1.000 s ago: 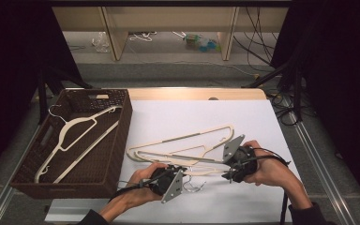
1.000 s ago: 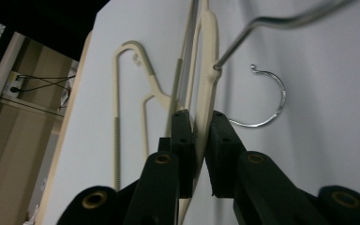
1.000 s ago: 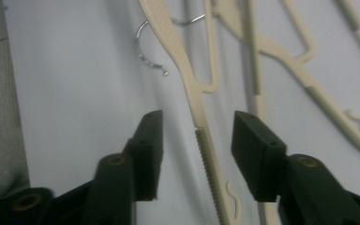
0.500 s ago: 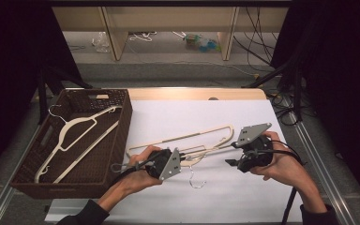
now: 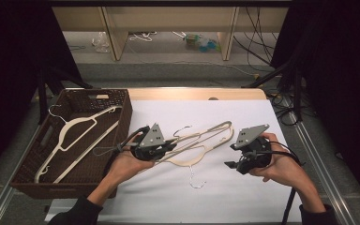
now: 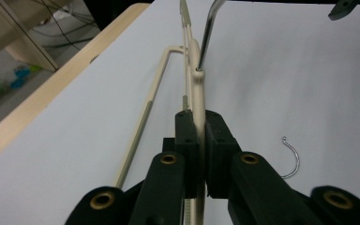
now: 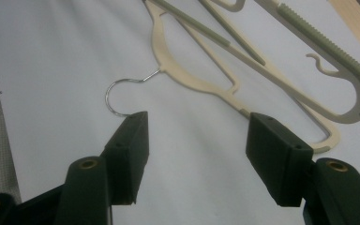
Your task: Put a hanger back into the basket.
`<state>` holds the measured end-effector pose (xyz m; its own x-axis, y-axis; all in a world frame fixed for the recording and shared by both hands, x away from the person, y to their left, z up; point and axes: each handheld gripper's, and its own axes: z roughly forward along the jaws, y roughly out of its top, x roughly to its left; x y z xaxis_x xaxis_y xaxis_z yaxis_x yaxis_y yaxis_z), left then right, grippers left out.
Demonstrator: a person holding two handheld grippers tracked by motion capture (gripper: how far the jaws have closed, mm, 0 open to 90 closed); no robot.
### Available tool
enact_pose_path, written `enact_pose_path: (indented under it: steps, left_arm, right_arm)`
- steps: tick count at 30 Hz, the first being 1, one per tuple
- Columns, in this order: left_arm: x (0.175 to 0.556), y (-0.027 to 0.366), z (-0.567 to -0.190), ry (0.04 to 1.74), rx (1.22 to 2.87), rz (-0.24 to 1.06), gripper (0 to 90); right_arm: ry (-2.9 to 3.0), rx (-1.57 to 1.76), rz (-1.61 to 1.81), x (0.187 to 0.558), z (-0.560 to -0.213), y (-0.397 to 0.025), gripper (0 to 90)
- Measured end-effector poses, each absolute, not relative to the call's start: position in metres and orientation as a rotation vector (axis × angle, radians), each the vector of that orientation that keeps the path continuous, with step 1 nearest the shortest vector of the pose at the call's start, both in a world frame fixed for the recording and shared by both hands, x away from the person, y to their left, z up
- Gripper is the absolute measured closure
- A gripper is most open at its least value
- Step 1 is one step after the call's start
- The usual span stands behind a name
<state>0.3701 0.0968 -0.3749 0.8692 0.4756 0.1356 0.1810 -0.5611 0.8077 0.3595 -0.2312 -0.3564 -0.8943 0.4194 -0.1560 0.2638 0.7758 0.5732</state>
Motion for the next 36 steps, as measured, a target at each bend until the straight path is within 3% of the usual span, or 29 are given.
enact_pose_path:
  steps: [14, 36]
  left_arm:
    - [0.377, 0.109, -0.365, 0.584, 2.147, 0.31, 85.7]
    - [0.381, 0.145, -0.291, 0.696, 1.974, 0.231, 85.8]
  right_arm:
    - [2.724, 0.565, 0.796, 0.362, -0.365, -0.237, 40.4]
    - [2.727, 0.588, 0.802, 0.363, -0.37, -0.245, 39.9]
